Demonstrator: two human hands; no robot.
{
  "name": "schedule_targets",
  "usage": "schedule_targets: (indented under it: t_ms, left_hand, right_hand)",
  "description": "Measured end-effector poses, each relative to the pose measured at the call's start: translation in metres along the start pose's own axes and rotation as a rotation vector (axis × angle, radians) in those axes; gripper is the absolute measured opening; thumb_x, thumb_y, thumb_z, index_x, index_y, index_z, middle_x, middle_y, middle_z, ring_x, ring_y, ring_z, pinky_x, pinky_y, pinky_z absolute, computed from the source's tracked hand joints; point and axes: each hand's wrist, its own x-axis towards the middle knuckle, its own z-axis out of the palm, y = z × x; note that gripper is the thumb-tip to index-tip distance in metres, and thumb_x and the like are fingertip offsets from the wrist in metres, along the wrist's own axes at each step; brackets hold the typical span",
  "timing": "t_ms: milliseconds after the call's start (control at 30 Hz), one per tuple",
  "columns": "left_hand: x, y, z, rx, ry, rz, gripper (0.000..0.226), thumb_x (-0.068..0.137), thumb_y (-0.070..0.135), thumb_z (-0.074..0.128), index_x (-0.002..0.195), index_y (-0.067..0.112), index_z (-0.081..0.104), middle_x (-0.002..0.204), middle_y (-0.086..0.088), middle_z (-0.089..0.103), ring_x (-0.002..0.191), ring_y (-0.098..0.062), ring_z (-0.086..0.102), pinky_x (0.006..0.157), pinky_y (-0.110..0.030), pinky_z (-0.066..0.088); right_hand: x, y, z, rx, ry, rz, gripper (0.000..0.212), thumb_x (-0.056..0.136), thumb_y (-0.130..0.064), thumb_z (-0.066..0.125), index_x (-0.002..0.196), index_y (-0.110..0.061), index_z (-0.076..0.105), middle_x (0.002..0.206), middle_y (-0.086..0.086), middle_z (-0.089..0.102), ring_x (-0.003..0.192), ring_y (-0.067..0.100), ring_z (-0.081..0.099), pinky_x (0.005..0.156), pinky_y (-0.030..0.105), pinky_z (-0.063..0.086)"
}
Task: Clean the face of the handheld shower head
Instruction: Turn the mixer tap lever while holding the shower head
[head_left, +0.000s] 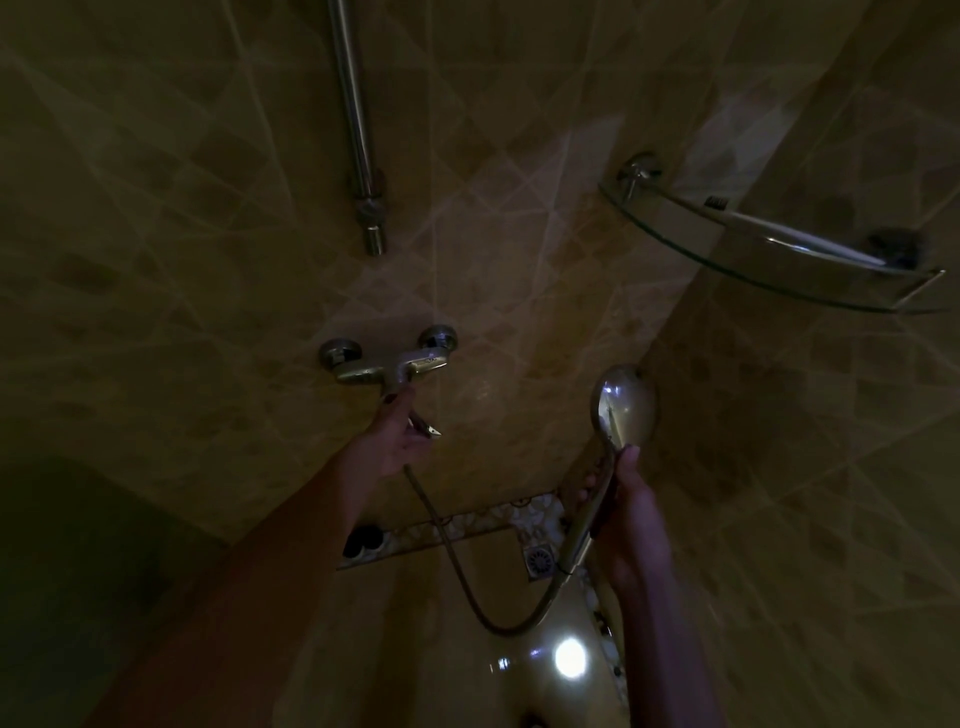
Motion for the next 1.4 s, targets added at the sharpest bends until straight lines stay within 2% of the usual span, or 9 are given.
schedule_targets:
  t_ms: [233,367,700,800,867,933,1033,1133,1400]
  left_hand:
    - [-0.001,-0.003,0.001,0.025,0.002,0.036,0.055,0.092,0.054,0.044,0.116,0.005,0.051,0.076,-0.012,0.055,0.066,-0.022,0.056,0.061,-0.033,0.050]
    - [-0.006,0.005,0.010,-0.064,0.033,0.027,0.035,0.093,0.048,0.049,0.088,0.013,0.051,0.061,-0.010,0.054,0.044,-0.019,0.055,0.043,-0.023,0.049]
    - [0.004,-0.003,0.001,-0.057,0.024,0.025,0.046,0.084,0.058,0.054,0.099,0.015,0.051,0.074,-0.018,0.052,0.063,-0.027,0.055,0.073,-0.043,0.048]
    - [0.012,-0.006,0.000,-0.072,0.027,0.011,0.064,0.074,0.063,0.060,0.114,0.013,0.051,0.088,-0.021,0.055,0.069,-0.029,0.058,0.072,-0.042,0.052]
    - [0.025,-0.012,-0.003,-0.068,0.029,0.007,0.082,0.059,0.066,0.067,0.119,0.013,0.051,0.102,-0.024,0.058,0.084,-0.035,0.062,0.082,-0.048,0.054]
    - [0.029,-0.015,-0.006,-0.069,0.023,0.024,0.082,0.060,0.066,0.067,0.120,0.012,0.051,0.104,-0.028,0.060,0.094,-0.039,0.063,0.090,-0.055,0.051]
    - [0.017,-0.010,-0.006,-0.031,0.007,0.031,0.078,0.073,0.066,0.058,0.123,0.008,0.049,0.093,-0.025,0.059,0.085,-0.034,0.063,0.087,-0.051,0.054]
    - [0.013,-0.007,-0.006,-0.005,-0.032,0.022,0.076,0.079,0.066,0.054,0.126,0.007,0.048,0.098,-0.025,0.060,0.083,-0.032,0.065,0.075,-0.041,0.057]
    - [0.020,-0.007,-0.007,-0.002,-0.024,-0.005,0.080,0.083,0.063,0.051,0.128,-0.002,0.047,0.084,-0.021,0.062,0.072,-0.030,0.064,0.086,-0.046,0.052]
  right_hand:
    - [-0.004,-0.004,0.005,0.001,0.008,-0.008,0.044,0.089,-0.058,0.049,0.094,-0.016,0.063,0.066,0.000,0.056,0.058,0.012,0.052,0.063,0.028,0.042]
    - [-0.008,-0.007,0.007,-0.001,0.006,0.010,0.044,0.091,-0.057,0.047,0.100,-0.017,0.063,0.067,0.000,0.055,0.060,0.013,0.050,0.062,0.030,0.041]
    - [-0.011,-0.010,0.010,0.009,0.007,-0.004,0.043,0.089,-0.055,0.051,0.101,-0.016,0.064,0.069,0.001,0.054,0.064,0.014,0.050,0.066,0.029,0.042]
    - [-0.013,-0.012,0.011,0.034,0.000,0.000,0.042,0.090,-0.054,0.050,0.101,-0.016,0.064,0.069,0.001,0.053,0.064,0.014,0.049,0.067,0.030,0.042]
    - [-0.014,-0.011,0.010,0.036,-0.005,0.004,0.043,0.090,-0.055,0.049,0.103,-0.016,0.064,0.069,0.001,0.053,0.065,0.014,0.049,0.068,0.030,0.042]
    - [-0.013,-0.010,0.009,0.029,-0.008,0.005,0.044,0.087,-0.056,0.051,0.102,-0.017,0.063,0.069,0.001,0.053,0.064,0.013,0.049,0.066,0.029,0.042]
    - [-0.010,-0.008,0.007,0.029,-0.002,0.011,0.045,0.086,-0.057,0.052,0.099,-0.015,0.063,0.070,0.001,0.054,0.063,0.013,0.050,0.066,0.029,0.042]
    - [-0.010,-0.008,0.006,0.035,-0.004,0.009,0.047,0.086,-0.058,0.051,0.100,-0.014,0.062,0.072,0.001,0.054,0.065,0.014,0.049,0.068,0.030,0.041]
    - [-0.015,-0.013,0.012,0.017,-0.007,0.012,0.045,0.091,-0.056,0.046,0.099,-0.015,0.063,0.065,0.000,0.054,0.061,0.014,0.050,0.066,0.031,0.041]
